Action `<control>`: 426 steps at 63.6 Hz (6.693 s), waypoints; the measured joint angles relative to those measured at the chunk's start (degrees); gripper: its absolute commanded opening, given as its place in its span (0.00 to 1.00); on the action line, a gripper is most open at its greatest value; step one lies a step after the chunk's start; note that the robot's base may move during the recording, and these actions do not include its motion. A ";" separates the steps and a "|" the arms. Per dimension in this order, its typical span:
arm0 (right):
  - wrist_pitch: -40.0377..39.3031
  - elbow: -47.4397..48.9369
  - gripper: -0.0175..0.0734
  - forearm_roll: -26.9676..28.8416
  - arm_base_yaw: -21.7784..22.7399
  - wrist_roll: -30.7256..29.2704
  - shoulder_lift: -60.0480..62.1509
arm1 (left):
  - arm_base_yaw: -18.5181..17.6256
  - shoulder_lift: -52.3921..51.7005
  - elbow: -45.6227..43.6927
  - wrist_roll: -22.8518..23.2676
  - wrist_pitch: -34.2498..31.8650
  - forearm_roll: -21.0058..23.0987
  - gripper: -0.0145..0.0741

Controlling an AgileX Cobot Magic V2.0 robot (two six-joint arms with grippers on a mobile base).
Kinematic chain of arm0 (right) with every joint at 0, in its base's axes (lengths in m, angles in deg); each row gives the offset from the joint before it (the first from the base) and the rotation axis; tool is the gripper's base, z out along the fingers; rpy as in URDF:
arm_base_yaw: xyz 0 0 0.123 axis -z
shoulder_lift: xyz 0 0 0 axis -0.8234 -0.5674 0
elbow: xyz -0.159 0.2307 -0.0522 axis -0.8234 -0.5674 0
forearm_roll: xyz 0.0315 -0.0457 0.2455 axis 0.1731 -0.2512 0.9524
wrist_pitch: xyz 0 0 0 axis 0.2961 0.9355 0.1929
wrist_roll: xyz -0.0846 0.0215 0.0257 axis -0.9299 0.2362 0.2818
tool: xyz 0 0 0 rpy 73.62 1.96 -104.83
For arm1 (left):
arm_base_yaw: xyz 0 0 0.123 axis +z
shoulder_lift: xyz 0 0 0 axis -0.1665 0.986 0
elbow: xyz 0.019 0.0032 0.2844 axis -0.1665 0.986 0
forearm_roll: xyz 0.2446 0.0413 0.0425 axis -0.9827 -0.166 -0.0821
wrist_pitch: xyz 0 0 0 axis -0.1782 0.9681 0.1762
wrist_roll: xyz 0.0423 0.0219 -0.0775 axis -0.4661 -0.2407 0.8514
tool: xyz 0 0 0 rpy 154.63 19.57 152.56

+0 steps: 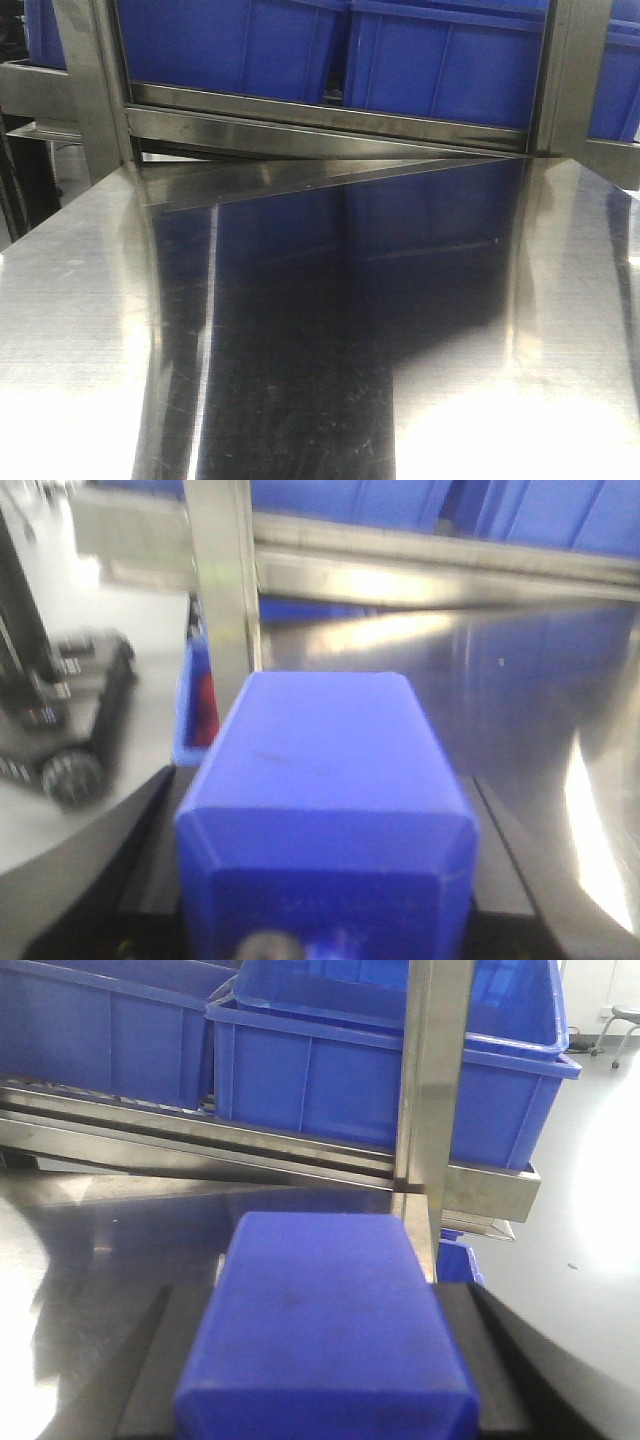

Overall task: Pick and sort blue part to right shelf
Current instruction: 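Drive the base away from the table holding both bottles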

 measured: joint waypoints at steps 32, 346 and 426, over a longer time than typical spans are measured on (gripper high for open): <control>0.00 0.00 0.67 0.00 0.00 0.00 0.00 | 0.00 -11.91 0.83 0.21 0.00 -1.20 0.54; 0.07 0.00 0.67 0.00 0.00 0.00 0.00 | 0.10 -11.91 0.83 0.21 0.00 -1.20 0.54; 0.34 0.00 0.67 0.00 0.00 0.00 0.00 | 0.10 -11.91 0.83 0.21 0.00 -1.20 0.54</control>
